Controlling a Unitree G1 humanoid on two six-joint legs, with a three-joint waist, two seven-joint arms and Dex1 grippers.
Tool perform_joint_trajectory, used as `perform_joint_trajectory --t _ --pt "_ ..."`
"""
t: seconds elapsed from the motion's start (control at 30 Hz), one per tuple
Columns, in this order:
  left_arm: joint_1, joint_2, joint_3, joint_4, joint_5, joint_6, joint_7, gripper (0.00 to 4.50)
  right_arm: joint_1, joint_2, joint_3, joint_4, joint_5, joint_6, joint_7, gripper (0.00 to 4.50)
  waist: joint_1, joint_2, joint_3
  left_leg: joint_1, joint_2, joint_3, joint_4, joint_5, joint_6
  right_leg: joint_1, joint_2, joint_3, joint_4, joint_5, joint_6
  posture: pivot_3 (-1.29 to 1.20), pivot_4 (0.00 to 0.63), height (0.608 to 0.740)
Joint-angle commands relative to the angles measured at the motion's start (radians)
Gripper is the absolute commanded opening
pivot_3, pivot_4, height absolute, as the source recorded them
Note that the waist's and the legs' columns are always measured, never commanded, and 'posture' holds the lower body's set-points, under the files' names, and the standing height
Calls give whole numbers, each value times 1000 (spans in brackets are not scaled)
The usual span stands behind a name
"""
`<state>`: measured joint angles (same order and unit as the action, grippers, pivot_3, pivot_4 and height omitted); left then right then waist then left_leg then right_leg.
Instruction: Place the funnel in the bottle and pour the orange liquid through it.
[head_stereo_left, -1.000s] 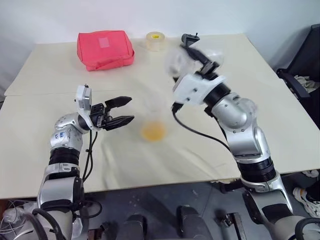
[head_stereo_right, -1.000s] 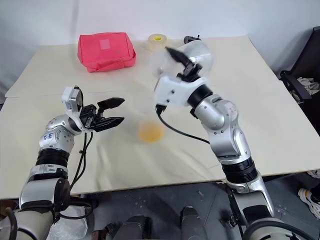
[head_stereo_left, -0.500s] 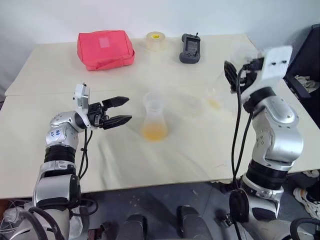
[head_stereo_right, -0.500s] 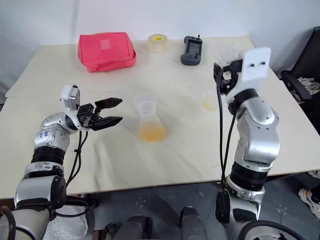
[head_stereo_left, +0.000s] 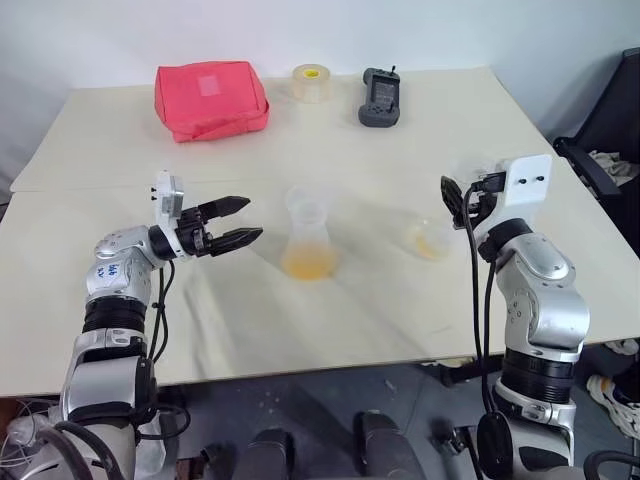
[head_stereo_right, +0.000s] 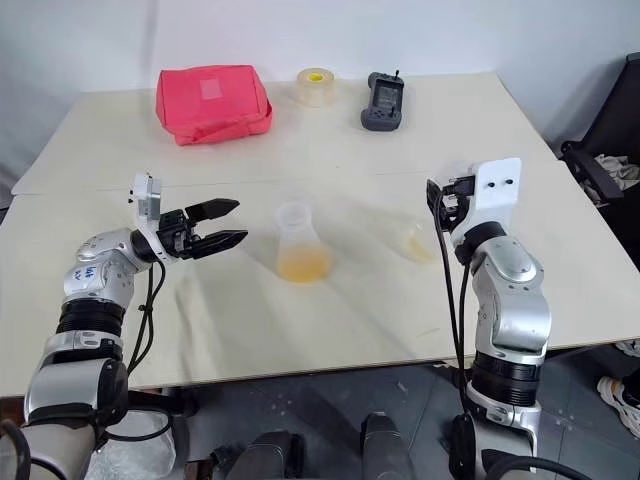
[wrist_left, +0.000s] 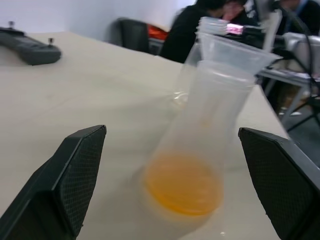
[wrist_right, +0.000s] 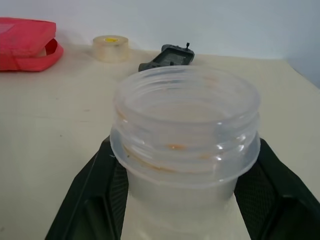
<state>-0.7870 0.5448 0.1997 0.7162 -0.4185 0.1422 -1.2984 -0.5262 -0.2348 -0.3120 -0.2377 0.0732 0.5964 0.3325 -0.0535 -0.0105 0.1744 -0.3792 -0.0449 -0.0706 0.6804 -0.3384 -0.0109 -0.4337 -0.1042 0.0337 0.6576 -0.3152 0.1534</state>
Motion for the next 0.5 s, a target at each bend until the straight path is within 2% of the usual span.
perform_joint_trajectory --t 0.03,0.07,0.27,0.5 --pt "10 21 -6 -63 16 55 67 4500 7 -17 -3 -22 35 -23 -23 4106 0 0 0 0 0 0 0 0 0 0 0 0 0 0 0 0 150 740" --pt "14 21 -6 -78 10 71 72 4500 7 -19 -5 -27 41 -22 -27 4463 0 0 0 0 0 0 0 0 0 0 0 0 0 0 0 0 150 740" --pt "38 22 -12 -136 2 101 78 4500 -3 -40 -21 -59 84 -17 -52 4489 1 0 0 0 0 0 0 0 0 0 0 0 0 0 0 0 150 740" --pt "54 32 -27 -151 9 93 54 4500 -58 -115 -32 -117 169 20 -35 4489 1 0 0 0 0 0 0 0 0 0 0 0 -1 0 0 0 150 740"
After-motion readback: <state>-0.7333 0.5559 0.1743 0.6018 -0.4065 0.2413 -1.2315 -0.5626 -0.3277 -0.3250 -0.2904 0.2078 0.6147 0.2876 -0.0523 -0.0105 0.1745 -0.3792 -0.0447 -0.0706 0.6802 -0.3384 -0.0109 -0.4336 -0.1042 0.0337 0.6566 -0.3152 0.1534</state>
